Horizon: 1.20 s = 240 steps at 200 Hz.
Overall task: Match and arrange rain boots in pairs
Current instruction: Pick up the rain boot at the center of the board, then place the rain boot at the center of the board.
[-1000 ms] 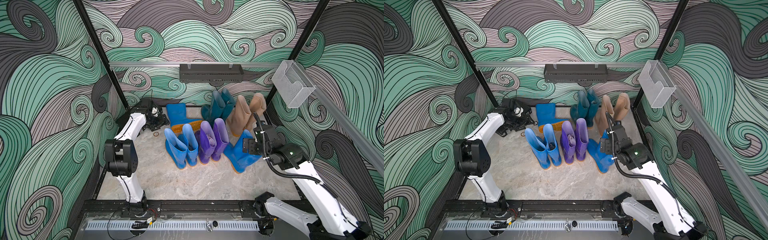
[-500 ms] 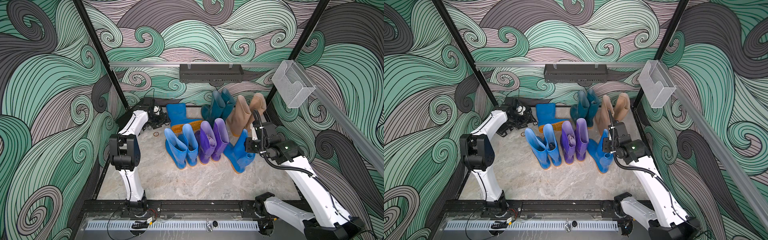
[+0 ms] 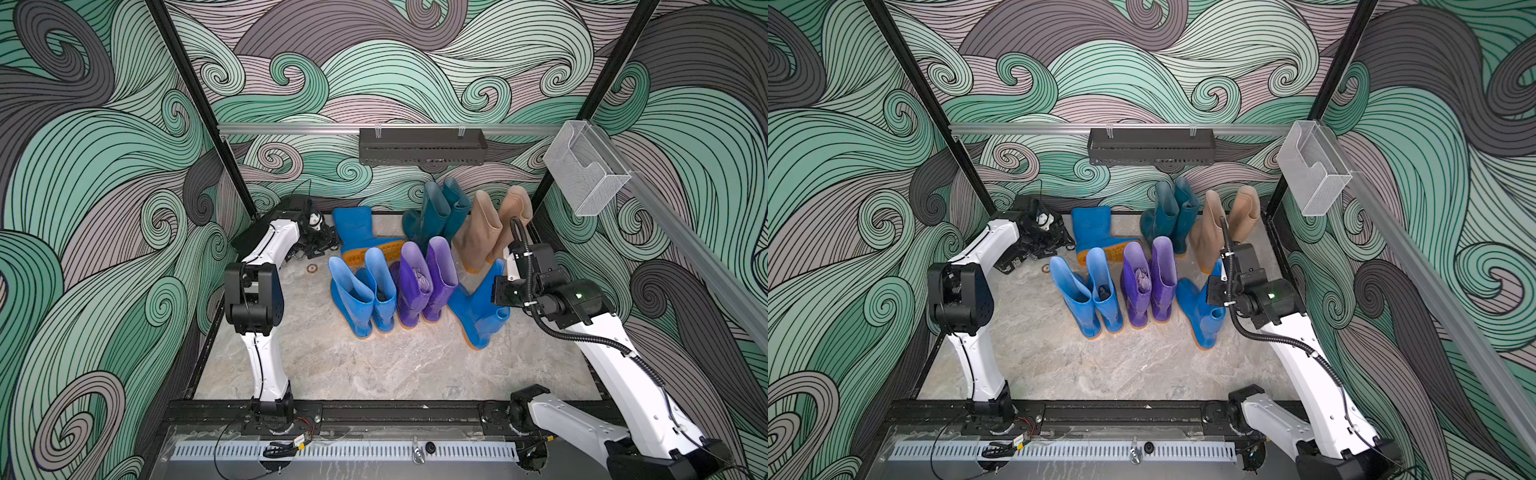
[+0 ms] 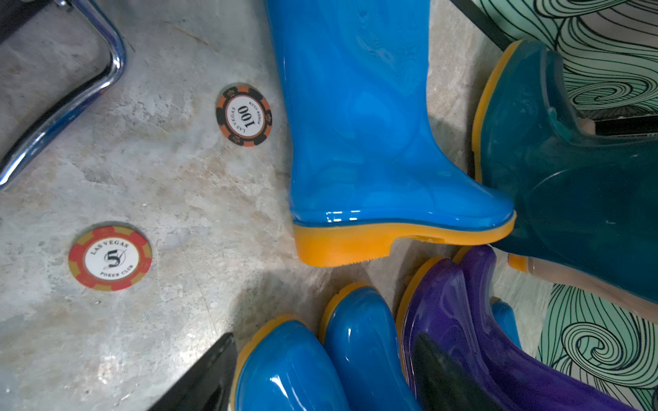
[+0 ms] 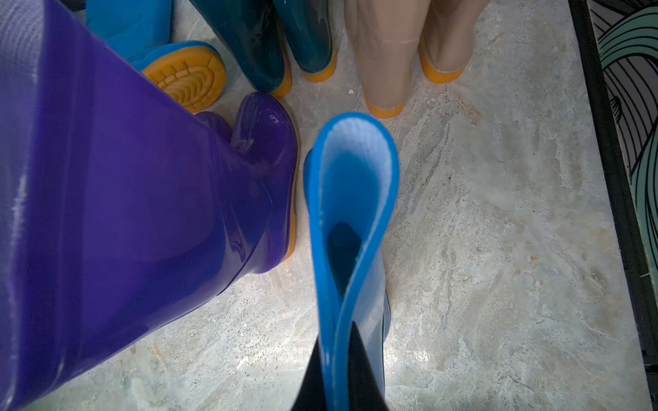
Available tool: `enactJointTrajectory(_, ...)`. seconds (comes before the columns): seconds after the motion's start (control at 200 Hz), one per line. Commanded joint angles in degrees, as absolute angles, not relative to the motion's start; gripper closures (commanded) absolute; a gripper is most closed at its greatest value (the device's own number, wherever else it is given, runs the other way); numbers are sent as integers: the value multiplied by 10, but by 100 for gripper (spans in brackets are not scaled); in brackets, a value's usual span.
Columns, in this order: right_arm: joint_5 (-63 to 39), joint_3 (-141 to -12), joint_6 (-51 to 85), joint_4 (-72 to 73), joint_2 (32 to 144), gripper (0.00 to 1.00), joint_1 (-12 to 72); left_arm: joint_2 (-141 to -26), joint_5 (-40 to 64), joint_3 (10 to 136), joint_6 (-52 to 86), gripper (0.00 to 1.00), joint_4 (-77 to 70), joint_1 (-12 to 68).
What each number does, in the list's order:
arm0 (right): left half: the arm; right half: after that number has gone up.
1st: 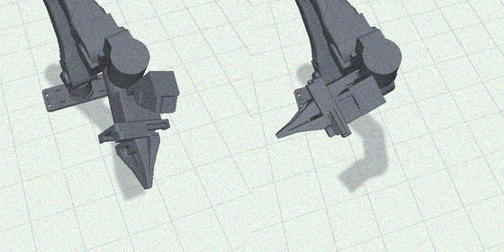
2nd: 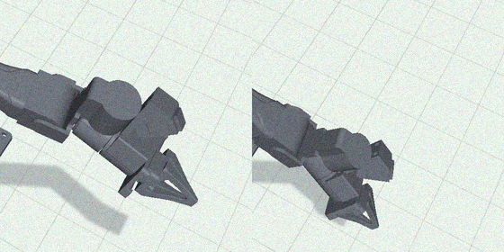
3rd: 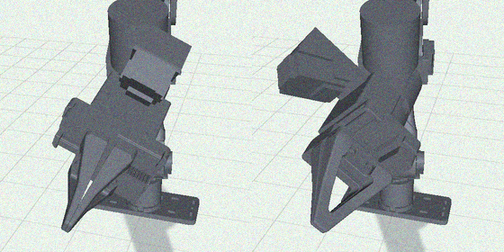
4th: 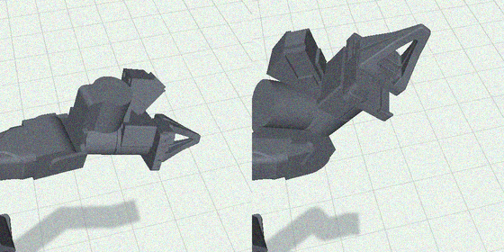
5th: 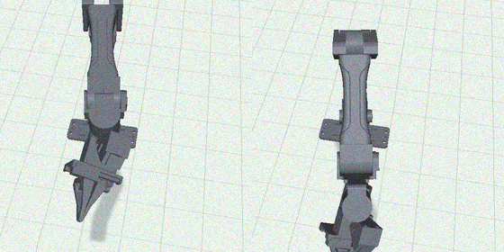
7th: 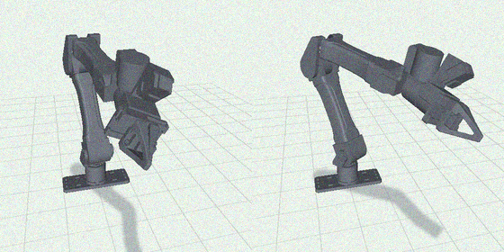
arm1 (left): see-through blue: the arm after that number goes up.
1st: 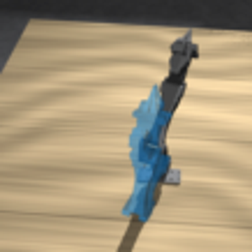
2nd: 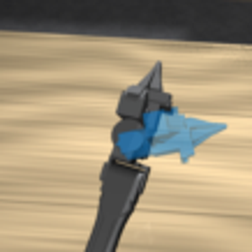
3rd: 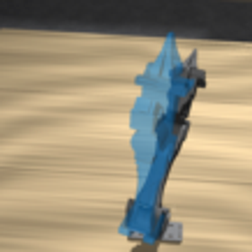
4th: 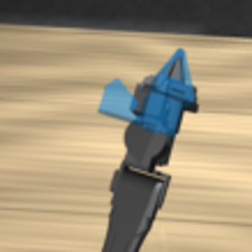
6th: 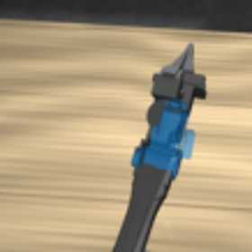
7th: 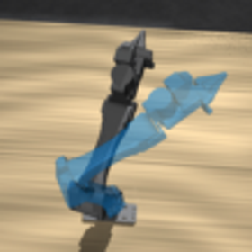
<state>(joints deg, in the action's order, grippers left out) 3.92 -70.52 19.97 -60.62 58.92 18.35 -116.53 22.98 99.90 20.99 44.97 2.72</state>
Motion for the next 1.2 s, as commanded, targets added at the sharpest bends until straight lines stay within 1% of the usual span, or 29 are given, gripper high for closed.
enactJointTrajectory(0.0, 33, -761, 202, -597, 580, 100, 180, -1196, 217, 1029, 206, 20, 459, 31)
enactJointTrajectory(0.11, 46, -794, 200, -619, 585, 100, 180, -1207, 215, 1035, 215, 18, 444, 30)
enactJointTrajectory(0.135, 49, -800, 199, -622, 584, 100, 180, -1209, 217, 1034, 217, 15, 436, 30)
enactJointTrajectory(0.165, 53, -805, 198, -626, 585, 100, 180, -1212, 220, 1034, 219, 14, 426, 31)
enactJointTrajectory(0.475, 50, -823, 184, -631, 588, 100, 180, -1300, 233, 1112, 239, 13, 392, 43)
enactJointTrajectory(0.64, 45, -849, 173, -635, 606, 100, 180, -1356, 223, 1166, 248, 13, 389, 45)
enactJointTrajectory(0.726, 40, -856, 170, -639, 618, 100, 180, -1381, 234, 1188, 258, 13, 371, 45)
enactJointTrajectory(0.861, 46, -851, 171, -652, 628, 100, 180, -1416, 246, 1240, 256, 13, 366, 45)
enactJointTrajectory(0.946, 56, -838, 172, -652, 625, 100, 180, -1430, 245, 1243, 259, 13, 331, 45)
enactJointTrajectory(1.056, 64, -822, 169, -652, 625, 100, 180, -1452, 258, 1265, 265, 16, 304, 44)
enactJointTrajectory(1.196, 71, -800, 171, -650, 625, 100, 180, -1481, 295, 1293, 289, 24, 270, 45)
